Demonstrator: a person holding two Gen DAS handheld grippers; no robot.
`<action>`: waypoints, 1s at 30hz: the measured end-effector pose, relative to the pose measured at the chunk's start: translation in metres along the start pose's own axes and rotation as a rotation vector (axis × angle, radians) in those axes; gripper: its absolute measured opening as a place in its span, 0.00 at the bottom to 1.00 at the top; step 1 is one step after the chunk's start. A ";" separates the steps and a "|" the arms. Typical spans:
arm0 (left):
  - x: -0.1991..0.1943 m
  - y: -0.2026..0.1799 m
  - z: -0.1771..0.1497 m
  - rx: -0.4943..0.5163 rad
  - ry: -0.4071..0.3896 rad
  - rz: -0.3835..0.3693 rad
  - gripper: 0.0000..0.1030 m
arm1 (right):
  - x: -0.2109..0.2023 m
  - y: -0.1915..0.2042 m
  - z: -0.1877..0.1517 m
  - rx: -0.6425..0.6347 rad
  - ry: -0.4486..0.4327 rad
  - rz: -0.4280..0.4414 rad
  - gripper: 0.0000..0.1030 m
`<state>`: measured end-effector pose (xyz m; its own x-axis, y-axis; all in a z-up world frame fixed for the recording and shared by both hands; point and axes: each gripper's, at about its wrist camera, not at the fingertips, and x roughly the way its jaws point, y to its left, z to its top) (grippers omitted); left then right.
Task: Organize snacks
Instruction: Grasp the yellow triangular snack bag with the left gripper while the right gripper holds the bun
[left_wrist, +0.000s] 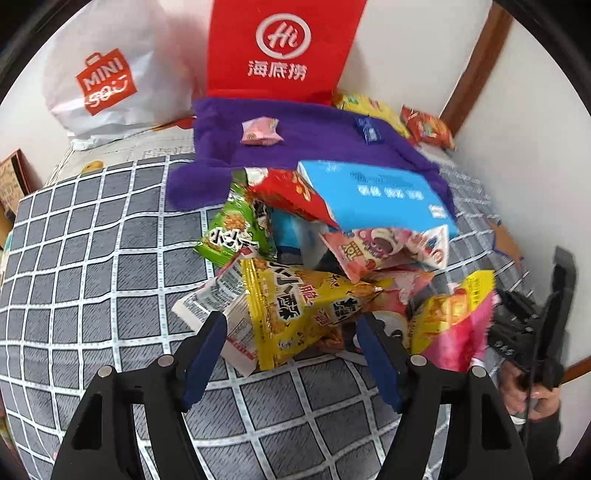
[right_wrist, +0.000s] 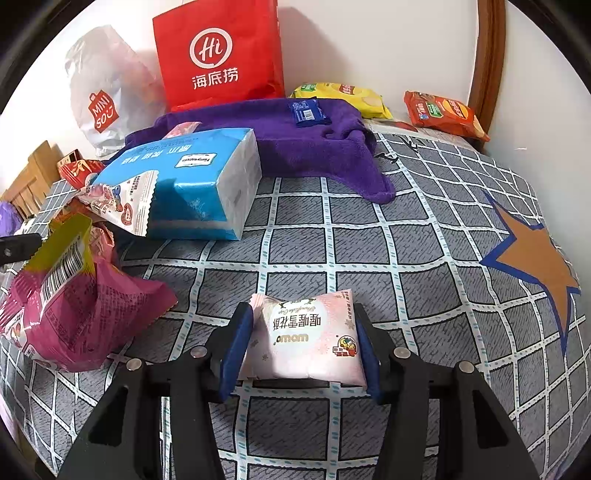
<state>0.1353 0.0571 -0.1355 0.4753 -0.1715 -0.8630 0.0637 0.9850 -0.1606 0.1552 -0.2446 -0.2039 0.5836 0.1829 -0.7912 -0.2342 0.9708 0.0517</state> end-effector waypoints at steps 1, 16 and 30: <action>0.002 -0.002 0.001 0.004 0.004 0.006 0.69 | 0.000 0.000 0.000 0.001 0.000 0.002 0.52; 0.021 -0.007 0.014 0.052 -0.026 0.004 0.66 | 0.003 0.006 0.001 -0.023 0.010 0.012 0.61; -0.025 0.019 -0.008 0.011 -0.103 -0.040 0.50 | -0.006 0.010 0.001 -0.009 0.025 0.013 0.54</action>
<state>0.1178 0.0797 -0.1202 0.5595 -0.2078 -0.8023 0.0938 0.9777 -0.1878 0.1499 -0.2364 -0.1981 0.5612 0.1915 -0.8052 -0.2490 0.9669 0.0564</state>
